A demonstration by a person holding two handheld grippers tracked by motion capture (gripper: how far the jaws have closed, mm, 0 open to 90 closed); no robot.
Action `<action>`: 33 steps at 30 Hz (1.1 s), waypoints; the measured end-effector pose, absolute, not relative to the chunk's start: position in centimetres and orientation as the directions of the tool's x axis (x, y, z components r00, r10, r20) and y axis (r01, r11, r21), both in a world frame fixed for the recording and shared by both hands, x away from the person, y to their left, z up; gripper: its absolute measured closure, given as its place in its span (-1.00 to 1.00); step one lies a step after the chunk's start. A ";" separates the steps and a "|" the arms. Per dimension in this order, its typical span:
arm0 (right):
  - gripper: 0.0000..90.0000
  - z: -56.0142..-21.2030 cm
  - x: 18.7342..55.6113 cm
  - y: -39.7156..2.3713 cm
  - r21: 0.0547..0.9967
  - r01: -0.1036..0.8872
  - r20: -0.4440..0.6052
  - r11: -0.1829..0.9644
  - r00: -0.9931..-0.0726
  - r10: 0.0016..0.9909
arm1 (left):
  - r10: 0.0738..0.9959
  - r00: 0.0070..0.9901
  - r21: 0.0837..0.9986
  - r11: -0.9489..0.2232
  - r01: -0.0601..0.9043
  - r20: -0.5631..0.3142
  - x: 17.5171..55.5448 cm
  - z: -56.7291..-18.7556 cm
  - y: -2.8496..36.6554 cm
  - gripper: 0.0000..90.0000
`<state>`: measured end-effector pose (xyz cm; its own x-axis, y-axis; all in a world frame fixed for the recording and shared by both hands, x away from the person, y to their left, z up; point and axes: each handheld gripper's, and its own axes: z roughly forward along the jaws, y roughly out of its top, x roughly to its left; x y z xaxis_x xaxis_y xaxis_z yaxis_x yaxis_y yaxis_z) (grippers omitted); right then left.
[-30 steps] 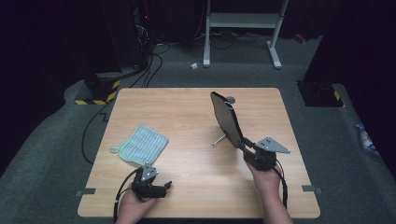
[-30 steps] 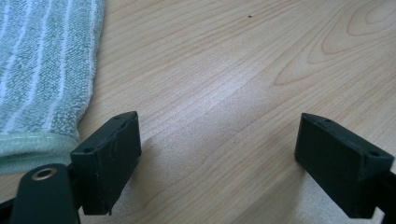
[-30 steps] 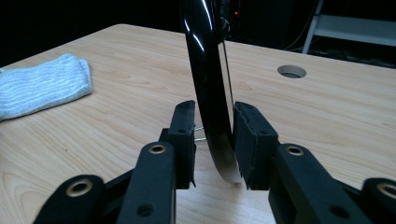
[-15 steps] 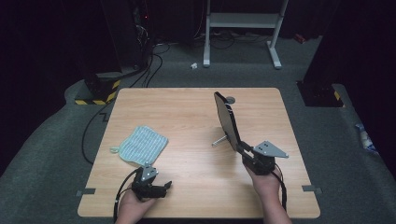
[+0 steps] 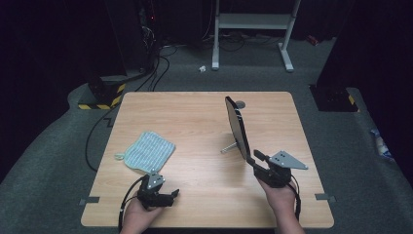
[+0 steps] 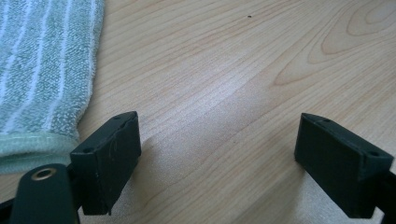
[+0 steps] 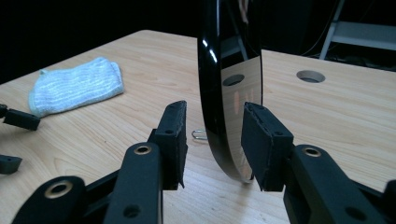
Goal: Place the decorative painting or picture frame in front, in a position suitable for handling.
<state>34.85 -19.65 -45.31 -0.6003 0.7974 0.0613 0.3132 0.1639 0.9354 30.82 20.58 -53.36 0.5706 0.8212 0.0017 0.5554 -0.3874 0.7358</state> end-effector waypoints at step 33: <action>0.49 -46.0 35.4 -19.3 0.930 0.321 0.034 0.178 -0.559 0.828 | 0.822 0.570 0.735 -0.391 0.555 0.007 30.7 -53.3 20.7 -0.67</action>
